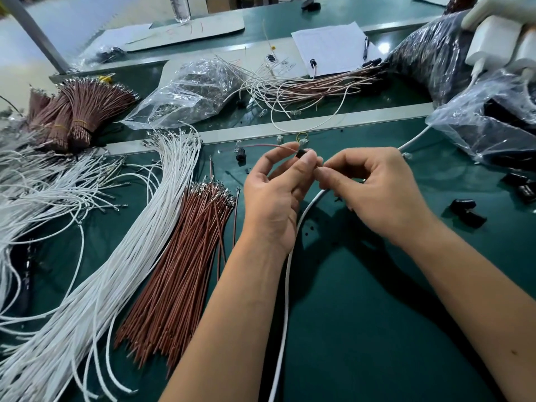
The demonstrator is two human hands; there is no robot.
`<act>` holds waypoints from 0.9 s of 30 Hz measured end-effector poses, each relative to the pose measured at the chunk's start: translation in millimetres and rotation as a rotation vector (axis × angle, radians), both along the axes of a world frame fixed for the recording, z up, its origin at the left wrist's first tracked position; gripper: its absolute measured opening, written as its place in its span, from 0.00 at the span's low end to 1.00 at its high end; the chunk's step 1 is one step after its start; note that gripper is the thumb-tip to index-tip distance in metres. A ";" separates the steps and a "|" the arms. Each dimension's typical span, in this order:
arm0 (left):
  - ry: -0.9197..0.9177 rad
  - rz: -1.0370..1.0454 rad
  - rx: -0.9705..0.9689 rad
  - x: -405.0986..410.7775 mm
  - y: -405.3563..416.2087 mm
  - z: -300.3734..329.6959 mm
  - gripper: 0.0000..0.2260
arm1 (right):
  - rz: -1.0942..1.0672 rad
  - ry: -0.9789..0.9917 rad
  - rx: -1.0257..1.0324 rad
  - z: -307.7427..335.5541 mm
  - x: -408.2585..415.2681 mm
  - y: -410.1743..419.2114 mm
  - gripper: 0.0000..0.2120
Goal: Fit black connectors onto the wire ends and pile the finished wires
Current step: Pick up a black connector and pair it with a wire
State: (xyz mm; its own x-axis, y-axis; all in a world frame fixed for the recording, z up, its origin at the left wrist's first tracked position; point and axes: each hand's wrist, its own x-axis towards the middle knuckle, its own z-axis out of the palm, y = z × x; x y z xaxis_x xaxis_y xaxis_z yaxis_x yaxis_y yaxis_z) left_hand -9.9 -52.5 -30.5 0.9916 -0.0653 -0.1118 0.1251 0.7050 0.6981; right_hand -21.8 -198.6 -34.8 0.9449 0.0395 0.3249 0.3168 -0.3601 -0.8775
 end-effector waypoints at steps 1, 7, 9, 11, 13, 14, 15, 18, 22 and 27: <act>0.019 -0.004 -0.007 0.5 -0.1 0.4 0.11 | 0.000 -0.010 0.000 1.3 0.0 -0.3 0.06; 0.100 0.100 -0.164 9.5 17.6 6.2 0.08 | 0.319 0.111 -0.237 19.2 -4.6 -25.4 0.09; 0.097 0.080 -0.166 8.5 18.4 7.4 0.08 | 0.334 0.127 -0.219 22.6 -4.5 -30.9 0.08; 0.092 0.032 -0.113 5.7 13.2 6.7 0.08 | 0.284 0.117 -0.091 22.6 -4.6 -26.1 0.09; 0.072 -0.028 -0.054 1.4 5.5 6.3 0.08 | 0.231 0.103 -0.013 18.6 -4.8 -15.0 0.10; 0.054 -0.051 -0.031 -0.7 2.7 6.4 0.08 | 0.219 0.095 -0.035 16.2 -4.6 -10.2 0.10; 0.040 -0.063 -0.010 -2.1 1.2 6.6 0.09 | 0.220 0.102 -0.070 13.6 -4.4 -7.1 0.11; 0.042 -0.033 0.015 -0.8 4.4 7.2 0.10 | 0.353 0.233 -0.102 13.9 -6.7 -9.1 0.11; 0.043 0.006 0.020 3.4 12.3 5.8 0.08 | 0.530 0.428 -0.167 16.4 -11.4 -13.5 0.09; -0.042 -0.012 0.182 0.4 9.3 3.8 0.09 | 0.208 0.253 0.127 8.7 -5.0 -6.0 0.06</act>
State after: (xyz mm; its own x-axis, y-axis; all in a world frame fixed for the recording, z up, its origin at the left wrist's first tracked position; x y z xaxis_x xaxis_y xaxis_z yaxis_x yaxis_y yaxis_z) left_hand -9.5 -43.2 -26.7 0.9949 -0.0591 -0.0816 0.1008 0.5654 0.8187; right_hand -26.9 -204.6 -26.1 0.9722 0.2134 0.0963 0.1386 -0.1934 -0.9713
